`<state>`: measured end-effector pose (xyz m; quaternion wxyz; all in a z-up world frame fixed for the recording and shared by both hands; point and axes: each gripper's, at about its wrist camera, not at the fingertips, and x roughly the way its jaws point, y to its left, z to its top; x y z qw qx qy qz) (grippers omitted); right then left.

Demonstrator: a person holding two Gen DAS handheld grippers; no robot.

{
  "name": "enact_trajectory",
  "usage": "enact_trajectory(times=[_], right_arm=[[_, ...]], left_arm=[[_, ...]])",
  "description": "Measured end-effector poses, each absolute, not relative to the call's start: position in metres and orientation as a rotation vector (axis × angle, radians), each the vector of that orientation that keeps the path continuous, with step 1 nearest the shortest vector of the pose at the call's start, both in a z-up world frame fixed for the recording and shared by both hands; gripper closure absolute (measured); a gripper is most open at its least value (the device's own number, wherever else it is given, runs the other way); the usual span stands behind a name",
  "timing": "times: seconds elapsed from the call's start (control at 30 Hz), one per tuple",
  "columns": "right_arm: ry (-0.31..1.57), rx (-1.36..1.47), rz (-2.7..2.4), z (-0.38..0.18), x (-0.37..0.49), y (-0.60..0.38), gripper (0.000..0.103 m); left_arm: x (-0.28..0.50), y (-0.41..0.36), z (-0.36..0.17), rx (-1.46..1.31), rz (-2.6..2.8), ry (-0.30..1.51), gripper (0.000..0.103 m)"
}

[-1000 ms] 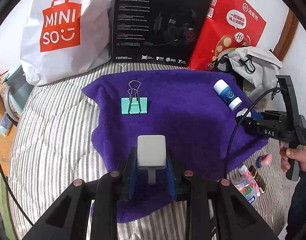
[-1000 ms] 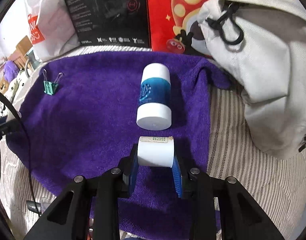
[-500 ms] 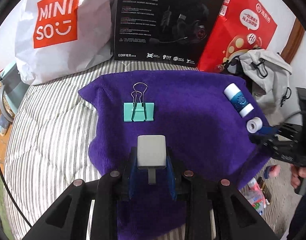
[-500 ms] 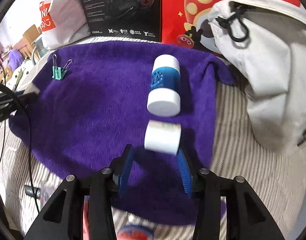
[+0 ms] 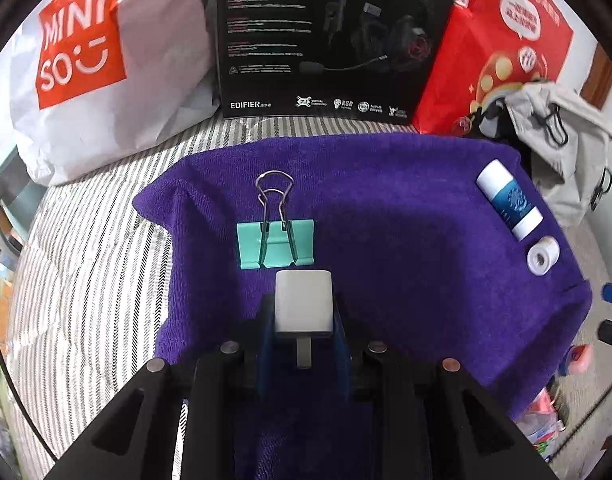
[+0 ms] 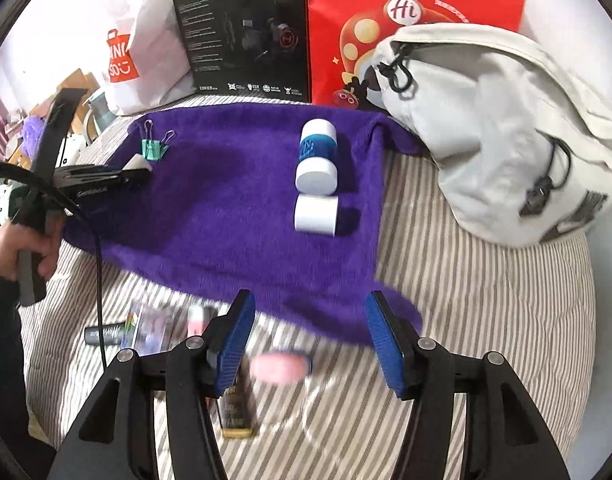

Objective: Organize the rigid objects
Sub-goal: 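Place the charger plug on the towel beside the clip and open the left tool, then grasp the black Horizon stick with the left tool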

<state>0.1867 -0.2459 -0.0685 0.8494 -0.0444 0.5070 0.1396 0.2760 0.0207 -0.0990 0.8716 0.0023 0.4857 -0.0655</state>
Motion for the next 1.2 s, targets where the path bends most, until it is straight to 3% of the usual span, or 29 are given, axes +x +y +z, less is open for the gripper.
enact_trajectory(times=[0.17, 0.3, 0.57, 0.83, 1.2], right_arm=[[1.076, -0.066, 0.286, -0.069, 0.167, -0.255, 0.045], [1.082, -0.04, 0.275, -0.07, 0.158, -0.262, 0.045], [1.073, 0.005, 0.262, -0.062, 0.134, -0.278, 0.045], [1.064, 0.026, 0.267, -0.058, 0.114, -0.281, 0.045], [1.107, 0.023, 0.258, -0.061, 0.09, -0.272, 0.045]], left_arm=[[0.273, 0.013, -0.1, 0.06, -0.118, 1.012, 0.075], [0.268, 0.006, -0.102, 0.068, -0.157, 1.036, 0.047], [0.249, 0.007, -0.096, 0.078, -0.093, 1.051, 0.047], [0.18, -0.002, -0.052, 0.108, -0.177, 0.956, 0.048], [0.101, -0.049, -0.087, 0.211, -0.401, 0.994, 0.048]])
